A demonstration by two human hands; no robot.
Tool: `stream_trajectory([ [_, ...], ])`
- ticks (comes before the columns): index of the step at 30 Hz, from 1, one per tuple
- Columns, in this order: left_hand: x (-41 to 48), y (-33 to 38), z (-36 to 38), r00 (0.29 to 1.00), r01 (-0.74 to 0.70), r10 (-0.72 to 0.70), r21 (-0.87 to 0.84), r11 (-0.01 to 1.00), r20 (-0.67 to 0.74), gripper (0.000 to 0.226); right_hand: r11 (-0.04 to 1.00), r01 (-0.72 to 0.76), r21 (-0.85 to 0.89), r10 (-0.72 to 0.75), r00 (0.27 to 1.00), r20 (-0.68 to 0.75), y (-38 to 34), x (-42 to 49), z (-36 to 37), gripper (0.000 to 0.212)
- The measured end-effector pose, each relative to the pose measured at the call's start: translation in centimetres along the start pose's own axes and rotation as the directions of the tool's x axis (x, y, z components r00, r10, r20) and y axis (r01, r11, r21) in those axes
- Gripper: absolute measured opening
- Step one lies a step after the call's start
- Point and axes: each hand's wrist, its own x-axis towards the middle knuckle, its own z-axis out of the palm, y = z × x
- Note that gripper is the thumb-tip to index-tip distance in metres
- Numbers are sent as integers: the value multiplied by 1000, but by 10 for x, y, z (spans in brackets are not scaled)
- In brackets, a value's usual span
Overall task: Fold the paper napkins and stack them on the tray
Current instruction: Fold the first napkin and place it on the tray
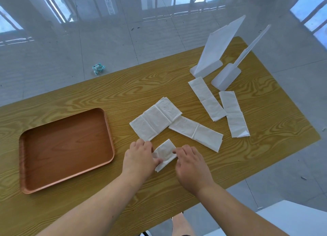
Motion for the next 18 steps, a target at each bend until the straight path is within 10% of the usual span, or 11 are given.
stream_trajectory([
  [7,4,-8,-11,990,-12,63,-370,929,127,21,958,-138,250,108,985,132,-13,30,-13,72],
  [13,-4,-50,-53,988,141,-31,-781,609,154,34,705,-359,612,163,922,352,-50,75,-37,9],
  [18,-12,-114,-87,945,325,-164,-881,343,285,22,418,-473,775,83,870,486,-112,107,-30,11],
])
